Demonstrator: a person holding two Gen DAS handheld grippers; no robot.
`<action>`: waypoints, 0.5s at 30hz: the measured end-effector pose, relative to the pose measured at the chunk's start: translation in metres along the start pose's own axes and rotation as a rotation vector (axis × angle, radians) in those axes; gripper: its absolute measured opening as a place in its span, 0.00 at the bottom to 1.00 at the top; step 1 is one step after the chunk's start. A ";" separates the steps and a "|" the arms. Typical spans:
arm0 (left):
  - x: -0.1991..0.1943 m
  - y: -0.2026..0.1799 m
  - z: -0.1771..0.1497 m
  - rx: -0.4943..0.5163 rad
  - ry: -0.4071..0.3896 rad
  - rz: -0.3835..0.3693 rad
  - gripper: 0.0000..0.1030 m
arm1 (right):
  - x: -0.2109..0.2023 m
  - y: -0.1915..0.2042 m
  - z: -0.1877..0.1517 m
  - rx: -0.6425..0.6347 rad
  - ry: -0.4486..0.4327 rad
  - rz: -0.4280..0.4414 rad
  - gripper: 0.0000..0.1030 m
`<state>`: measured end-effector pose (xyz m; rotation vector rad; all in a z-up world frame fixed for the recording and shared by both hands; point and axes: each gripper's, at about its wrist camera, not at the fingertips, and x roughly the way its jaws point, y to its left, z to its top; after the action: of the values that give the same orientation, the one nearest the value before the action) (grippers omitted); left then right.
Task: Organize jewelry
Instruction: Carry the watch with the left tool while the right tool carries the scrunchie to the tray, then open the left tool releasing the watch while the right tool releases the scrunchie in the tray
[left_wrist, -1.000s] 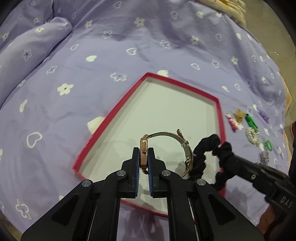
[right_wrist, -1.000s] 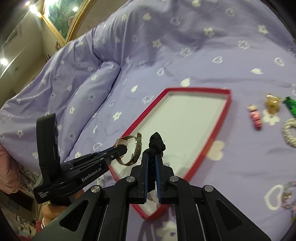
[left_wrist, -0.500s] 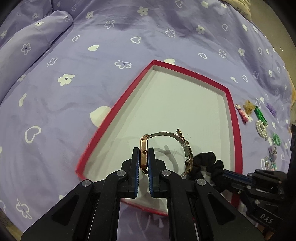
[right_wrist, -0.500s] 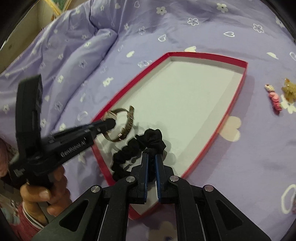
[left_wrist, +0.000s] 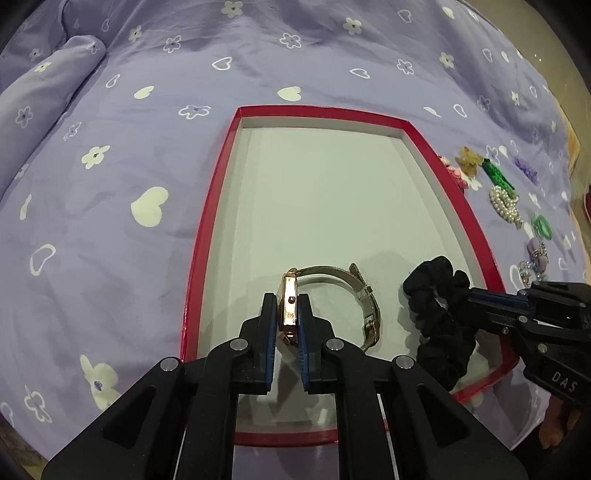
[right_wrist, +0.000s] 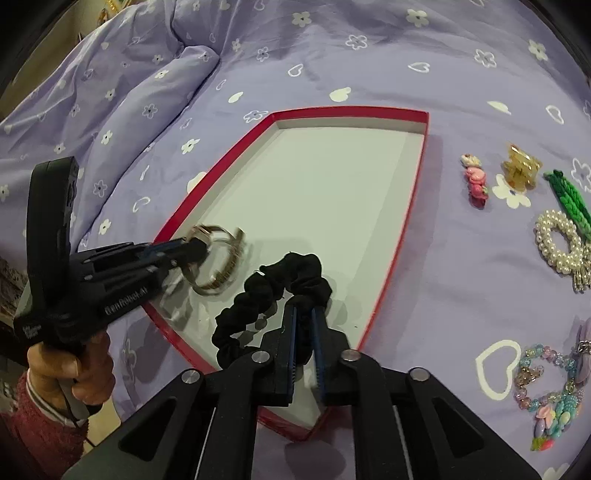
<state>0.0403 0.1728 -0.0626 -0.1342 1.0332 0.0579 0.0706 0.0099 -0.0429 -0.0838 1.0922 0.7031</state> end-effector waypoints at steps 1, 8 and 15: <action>0.000 0.000 0.001 -0.001 0.002 0.002 0.09 | 0.000 0.003 0.000 -0.005 -0.001 -0.003 0.12; -0.006 0.003 0.000 -0.016 0.003 0.029 0.31 | -0.004 0.005 -0.002 0.017 -0.013 0.029 0.30; -0.028 -0.001 -0.002 -0.015 -0.040 0.046 0.51 | -0.033 0.001 -0.010 0.043 -0.094 0.046 0.37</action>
<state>0.0248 0.1716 -0.0392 -0.1218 0.9965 0.1099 0.0534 -0.0088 -0.0201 0.0111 1.0210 0.7170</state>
